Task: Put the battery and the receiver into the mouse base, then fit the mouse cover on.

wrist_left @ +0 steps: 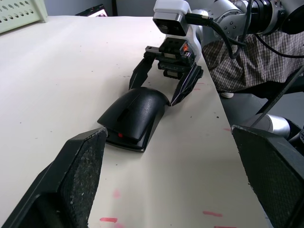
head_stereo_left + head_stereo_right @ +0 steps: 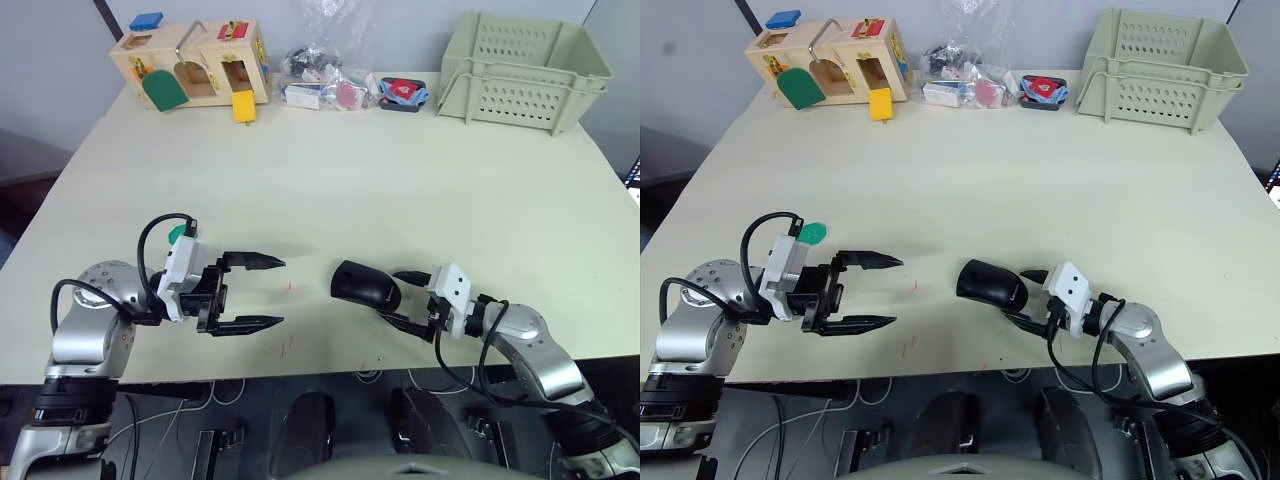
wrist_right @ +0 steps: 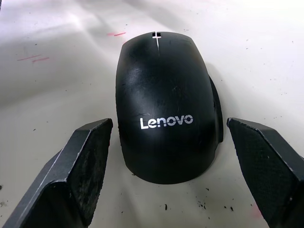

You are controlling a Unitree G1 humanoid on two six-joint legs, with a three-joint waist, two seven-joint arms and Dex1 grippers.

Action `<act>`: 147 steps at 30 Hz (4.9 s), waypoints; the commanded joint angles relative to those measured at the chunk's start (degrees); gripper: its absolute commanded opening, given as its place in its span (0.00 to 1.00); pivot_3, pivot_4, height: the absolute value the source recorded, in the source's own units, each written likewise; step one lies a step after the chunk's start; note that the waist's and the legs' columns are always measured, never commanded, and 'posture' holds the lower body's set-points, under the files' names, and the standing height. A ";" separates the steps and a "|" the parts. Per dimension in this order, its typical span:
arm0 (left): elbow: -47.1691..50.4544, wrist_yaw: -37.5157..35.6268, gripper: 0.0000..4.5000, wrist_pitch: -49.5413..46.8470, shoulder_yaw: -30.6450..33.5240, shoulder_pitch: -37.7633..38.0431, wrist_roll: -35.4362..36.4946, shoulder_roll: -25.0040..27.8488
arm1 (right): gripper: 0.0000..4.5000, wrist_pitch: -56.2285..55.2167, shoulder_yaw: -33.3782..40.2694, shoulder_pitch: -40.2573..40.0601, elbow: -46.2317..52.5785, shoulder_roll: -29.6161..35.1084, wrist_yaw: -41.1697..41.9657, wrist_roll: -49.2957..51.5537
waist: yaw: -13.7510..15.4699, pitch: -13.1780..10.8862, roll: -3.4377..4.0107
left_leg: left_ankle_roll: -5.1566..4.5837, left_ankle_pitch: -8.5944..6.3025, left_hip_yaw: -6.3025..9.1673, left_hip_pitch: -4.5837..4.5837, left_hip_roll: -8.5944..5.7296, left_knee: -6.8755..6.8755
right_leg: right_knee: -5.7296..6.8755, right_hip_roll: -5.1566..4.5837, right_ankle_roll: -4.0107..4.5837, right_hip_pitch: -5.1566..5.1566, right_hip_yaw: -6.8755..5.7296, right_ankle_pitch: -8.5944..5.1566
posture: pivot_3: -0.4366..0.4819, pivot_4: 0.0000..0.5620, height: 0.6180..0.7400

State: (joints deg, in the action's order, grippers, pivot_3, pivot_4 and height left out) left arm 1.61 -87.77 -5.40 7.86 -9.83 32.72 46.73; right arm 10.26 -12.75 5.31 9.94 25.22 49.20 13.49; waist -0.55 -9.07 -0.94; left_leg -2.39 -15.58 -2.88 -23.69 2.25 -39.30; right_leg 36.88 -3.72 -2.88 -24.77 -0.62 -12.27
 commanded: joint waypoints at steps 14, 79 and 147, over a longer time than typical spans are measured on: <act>1.41 -0.23 1.00 0.17 0.50 0.30 0.52 0.41 | 0.49 -0.25 0.44 0.60 3.61 1.27 0.46 -0.25 | -0.01 0.00 0.00 | 0.01 0.00 -0.01 0.00 0.00 -0.01 | 0.01 0.00 0.00 0.00 0.00 0.00 | 0.48 0.27 1.00; 1.82 1.62 1.00 1.11 0.01 1.43 0.42 -0.47 | 0.49 69.95 -18.26 39.11 21.53 12.60 -9.48 7.61 | -0.11 0.00 0.00 | 0.00 0.00 0.12 -0.04 0.00 -0.06 | 0.05 -0.04 0.01 -0.03 -0.04 0.00 | 0.48 0.27 1.00; 6.79 8.86 1.00 0.87 7.31 11.29 1.25 -0.22 | 0.46 45.96 -24.38 41.42 -1.08 -3.45 -3.61 -1.84 | -0.22 -0.02 0.03 | 0.00 0.00 0.07 -0.04 0.01 -0.02 | 0.04 -0.03 0.02 -0.04 -0.06 0.00 | 0.48 0.27 1.00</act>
State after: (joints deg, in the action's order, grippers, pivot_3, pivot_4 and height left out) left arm 6.35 -79.00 -4.71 13.13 1.10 32.81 45.91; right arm 55.83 -35.97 46.33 8.47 21.63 44.74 12.05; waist -0.76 -9.09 -0.91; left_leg -2.38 -15.58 -2.81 -23.73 2.26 -39.32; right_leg 36.92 -3.75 -2.85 -24.81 -0.68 -12.27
